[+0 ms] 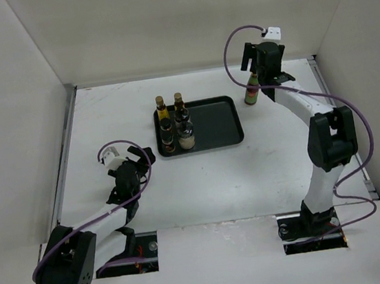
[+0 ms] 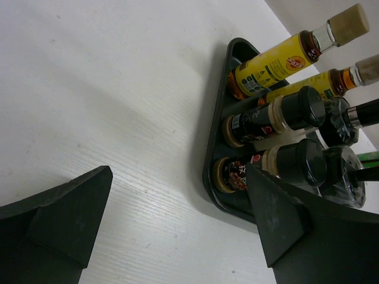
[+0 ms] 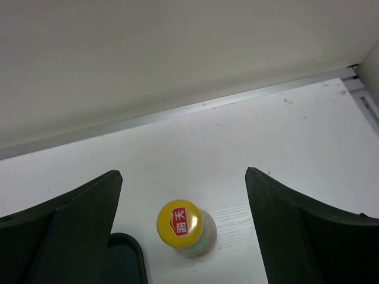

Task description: Organize the condiment bottles

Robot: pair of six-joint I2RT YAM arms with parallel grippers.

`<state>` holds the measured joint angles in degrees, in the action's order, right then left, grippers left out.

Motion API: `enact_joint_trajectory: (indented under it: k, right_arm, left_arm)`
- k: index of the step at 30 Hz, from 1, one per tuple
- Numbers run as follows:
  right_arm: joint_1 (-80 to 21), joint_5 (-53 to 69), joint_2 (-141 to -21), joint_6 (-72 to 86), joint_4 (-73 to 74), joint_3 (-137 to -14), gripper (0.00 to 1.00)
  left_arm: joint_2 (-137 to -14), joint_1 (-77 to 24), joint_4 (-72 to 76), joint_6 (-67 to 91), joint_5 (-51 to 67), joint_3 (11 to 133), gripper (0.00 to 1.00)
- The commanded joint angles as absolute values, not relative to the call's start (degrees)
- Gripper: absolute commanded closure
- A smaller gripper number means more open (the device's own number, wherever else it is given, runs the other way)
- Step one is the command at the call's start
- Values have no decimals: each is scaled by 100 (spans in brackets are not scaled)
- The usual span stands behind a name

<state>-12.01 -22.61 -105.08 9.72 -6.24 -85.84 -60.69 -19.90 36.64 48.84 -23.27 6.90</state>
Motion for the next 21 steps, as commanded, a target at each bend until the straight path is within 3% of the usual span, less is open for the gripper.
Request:
enact_joint_trajectory:
  k: [1,8,11,14,21]
  right_arm:
    - [-1217,-2021,-10784,774,-474,-8965,10]
    - [-1226,-2320,-10960,774,-764,-8658,25]
    - [-1243,-2478,-10934,756,-1106,-8500,50]
    - [-1314,-2636,-10706,651,-1501,-8289,66]
    - [-1577,-2944,-9810,212,-1740,-8341,67]
  left_arm:
    - [-5994,-1964,3946,4834,-2311,879,0]
    - [-6056,-1938,3946,4825,-2303,896,0]
    - [-6073,-1938,3946,4825,-2276,905,0]
    - [-5977,-1947,3946,4816,-2329,870,0]
    - [-5933,-1938,3937,4816,-2329,861,0]
